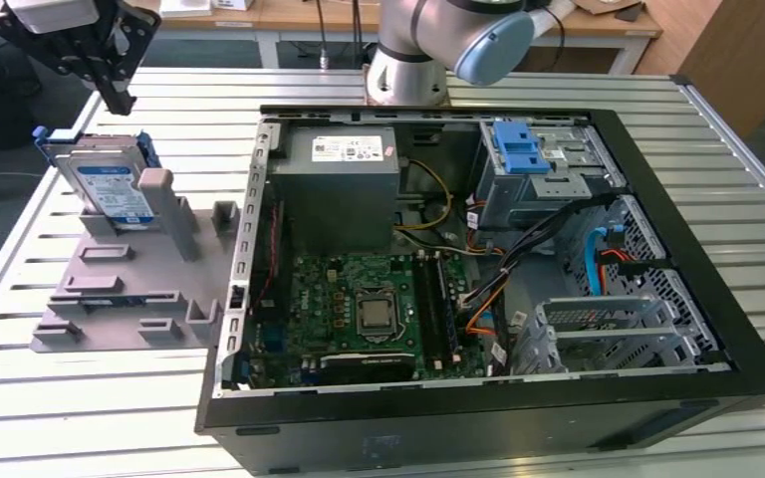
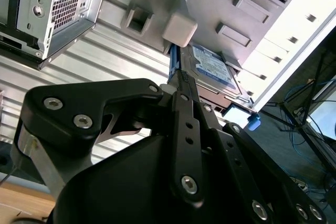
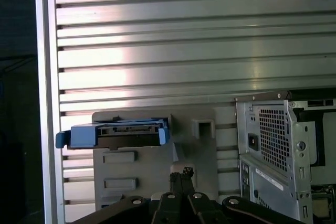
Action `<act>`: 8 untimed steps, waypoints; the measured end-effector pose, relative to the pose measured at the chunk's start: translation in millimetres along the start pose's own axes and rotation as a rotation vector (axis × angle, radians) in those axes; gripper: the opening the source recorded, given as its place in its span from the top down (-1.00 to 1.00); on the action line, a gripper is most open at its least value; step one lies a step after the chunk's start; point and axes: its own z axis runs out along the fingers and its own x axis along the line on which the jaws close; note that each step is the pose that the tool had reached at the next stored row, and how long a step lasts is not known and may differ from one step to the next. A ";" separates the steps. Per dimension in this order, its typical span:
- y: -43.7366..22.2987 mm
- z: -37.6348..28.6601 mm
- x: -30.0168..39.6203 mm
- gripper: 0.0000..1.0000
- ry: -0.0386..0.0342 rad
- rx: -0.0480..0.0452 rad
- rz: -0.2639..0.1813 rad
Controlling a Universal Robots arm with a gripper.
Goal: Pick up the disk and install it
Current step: 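Reach for the disk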
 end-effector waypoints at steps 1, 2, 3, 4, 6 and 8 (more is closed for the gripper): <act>-0.1 0.1 0.7 0.79 0.0000 0.0000 0.000; -0.1 0.1 1.3 0.79 0.0000 0.0000 0.000; -0.1 0.1 1.9 0.79 0.0000 0.0000 0.000; -0.2 0.2 2.6 0.79 0.0000 0.0000 0.000; -0.3 0.3 3.9 0.79 0.0000 -0.0001 0.000; -0.4 0.4 5.2 0.79 0.0000 0.0000 0.000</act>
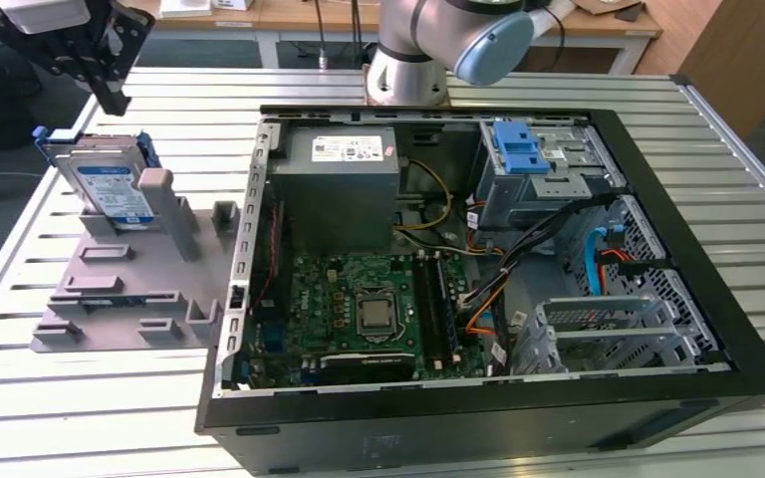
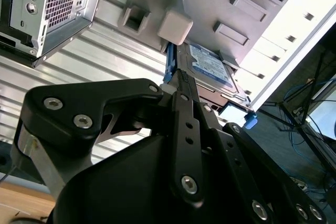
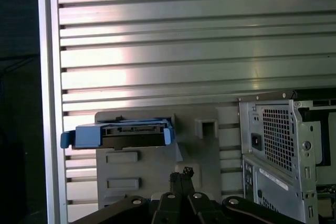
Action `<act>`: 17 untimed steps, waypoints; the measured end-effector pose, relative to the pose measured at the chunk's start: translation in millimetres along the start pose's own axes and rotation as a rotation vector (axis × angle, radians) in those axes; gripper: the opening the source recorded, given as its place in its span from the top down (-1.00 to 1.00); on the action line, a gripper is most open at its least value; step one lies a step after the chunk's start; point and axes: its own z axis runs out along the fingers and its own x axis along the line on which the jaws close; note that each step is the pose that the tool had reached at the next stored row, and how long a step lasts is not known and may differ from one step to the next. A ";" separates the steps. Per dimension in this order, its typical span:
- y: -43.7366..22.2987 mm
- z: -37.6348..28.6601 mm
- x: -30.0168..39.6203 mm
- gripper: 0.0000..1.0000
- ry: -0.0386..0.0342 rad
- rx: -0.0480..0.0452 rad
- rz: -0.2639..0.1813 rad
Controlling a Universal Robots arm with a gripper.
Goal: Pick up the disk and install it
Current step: 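Reach for the disk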
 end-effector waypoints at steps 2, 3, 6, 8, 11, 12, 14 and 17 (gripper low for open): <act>-0.1 0.1 1.3 0.79 0.0000 0.0000 0.000; -0.2 0.1 1.9 0.79 0.0000 0.0000 0.000; -0.3 0.3 4.0 0.79 0.0000 0.0000 0.000; -0.5 0.4 6.0 0.79 0.0000 0.0000 0.000; -0.7 0.6 9.4 0.79 -0.0001 0.0000 0.000; -0.8 0.6 10.6 0.79 0.0000 0.0000 0.000; -1.1 0.8 13.6 0.79 -0.0001 -0.0001 0.000; -1.5 0.9 19.4 0.79 0.0001 0.0000 0.000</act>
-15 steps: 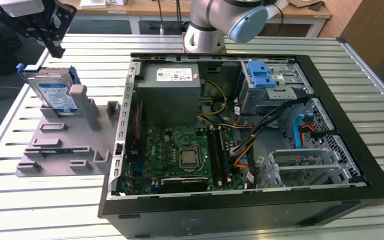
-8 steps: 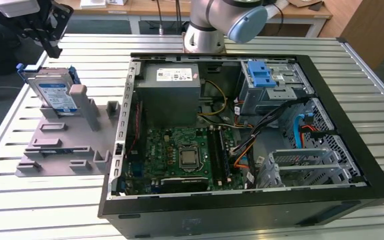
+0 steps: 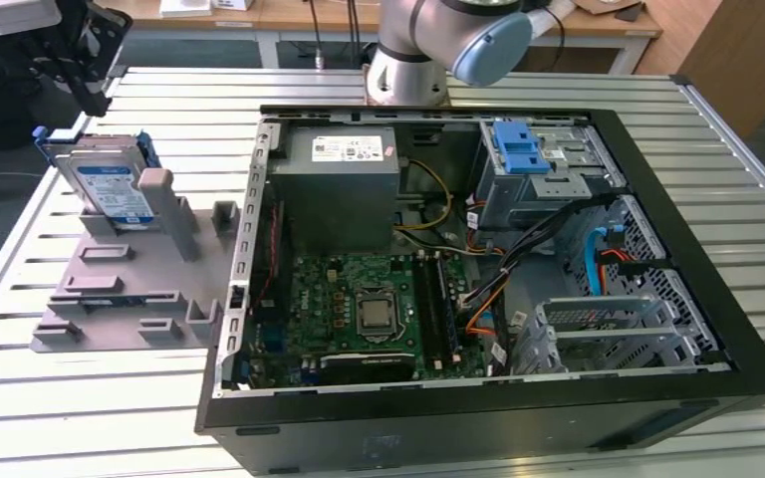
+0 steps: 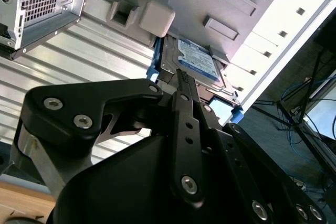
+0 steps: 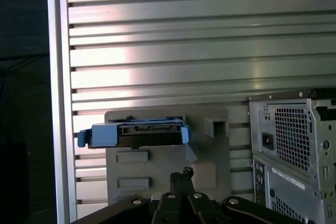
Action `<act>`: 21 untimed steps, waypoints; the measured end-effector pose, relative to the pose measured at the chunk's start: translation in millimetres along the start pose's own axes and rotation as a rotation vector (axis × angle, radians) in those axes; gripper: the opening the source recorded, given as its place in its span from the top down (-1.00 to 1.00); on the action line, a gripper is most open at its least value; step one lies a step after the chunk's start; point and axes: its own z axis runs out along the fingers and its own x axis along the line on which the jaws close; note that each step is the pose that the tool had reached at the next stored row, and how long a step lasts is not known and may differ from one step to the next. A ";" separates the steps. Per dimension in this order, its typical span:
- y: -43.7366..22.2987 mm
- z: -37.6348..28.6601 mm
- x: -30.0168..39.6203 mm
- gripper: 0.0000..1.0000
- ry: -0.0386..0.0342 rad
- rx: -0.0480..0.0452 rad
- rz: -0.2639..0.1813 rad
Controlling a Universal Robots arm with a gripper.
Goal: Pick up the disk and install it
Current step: 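Reach for the disk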
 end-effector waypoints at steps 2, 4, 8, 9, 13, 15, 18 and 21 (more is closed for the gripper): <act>-0.1 0.1 4.8 0.79 0.0002 0.0000 0.000; 0.5 0.3 9.5 0.79 0.0005 0.0000 0.000; 2.8 0.8 22.1 0.79 0.0010 0.0001 0.000; 3.5 1.1 25.5 0.79 0.0011 0.0001 0.000; 7.2 2.5 39.5 0.79 0.0019 0.0001 0.000; 9.7 3.4 47.3 0.79 0.0022 0.0002 0.000; 11.6 4.4 56.2 0.79 0.0021 0.0002 0.000; 11.6 4.5 57.3 0.79 0.0021 0.0002 0.000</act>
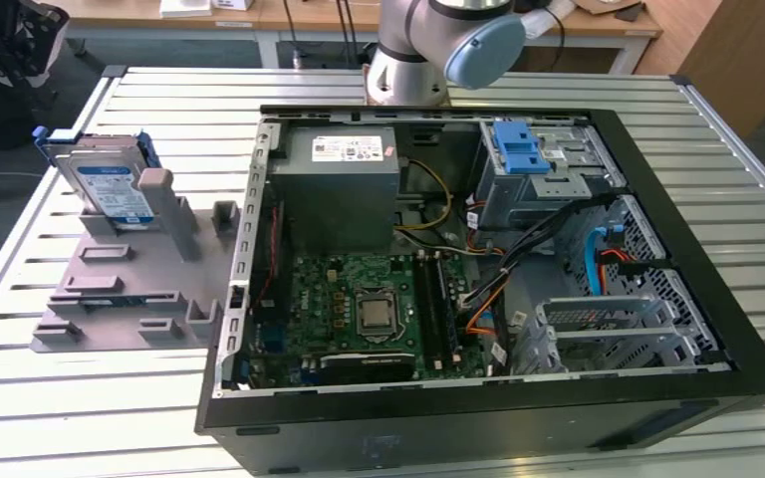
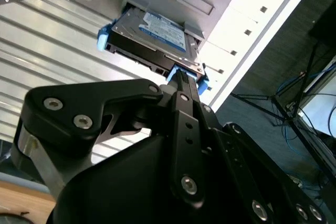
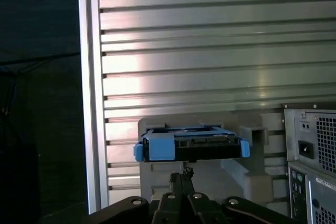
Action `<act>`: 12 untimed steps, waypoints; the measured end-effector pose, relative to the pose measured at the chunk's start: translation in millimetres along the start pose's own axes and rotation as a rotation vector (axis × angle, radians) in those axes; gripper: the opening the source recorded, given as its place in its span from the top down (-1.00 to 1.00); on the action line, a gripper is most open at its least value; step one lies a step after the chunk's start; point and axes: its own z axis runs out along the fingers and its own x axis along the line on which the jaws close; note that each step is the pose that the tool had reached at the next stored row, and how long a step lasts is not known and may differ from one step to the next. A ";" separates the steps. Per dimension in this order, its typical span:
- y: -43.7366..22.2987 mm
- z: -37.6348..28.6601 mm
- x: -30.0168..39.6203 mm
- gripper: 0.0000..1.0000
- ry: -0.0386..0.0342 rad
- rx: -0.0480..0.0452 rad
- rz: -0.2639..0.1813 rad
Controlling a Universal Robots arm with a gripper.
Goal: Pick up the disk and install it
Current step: 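Reach for the disk, then pick up the disk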
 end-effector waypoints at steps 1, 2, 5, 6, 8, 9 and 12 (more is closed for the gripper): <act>0.0 0.0 0.0 0.79 0.0001 0.0000 0.000; 0.0 -0.1 0.1 0.79 0.0002 0.0001 0.000; 0.0 0.0 0.3 0.79 0.0001 0.0000 0.000; 0.0 0.0 0.4 0.79 0.0001 0.0000 0.000; 0.0 -0.1 0.5 0.79 0.0001 0.0000 0.000; 0.0 -0.1 0.5 0.79 0.0001 0.0000 0.000; 0.0 0.0 0.6 0.79 0.0001 0.0000 0.000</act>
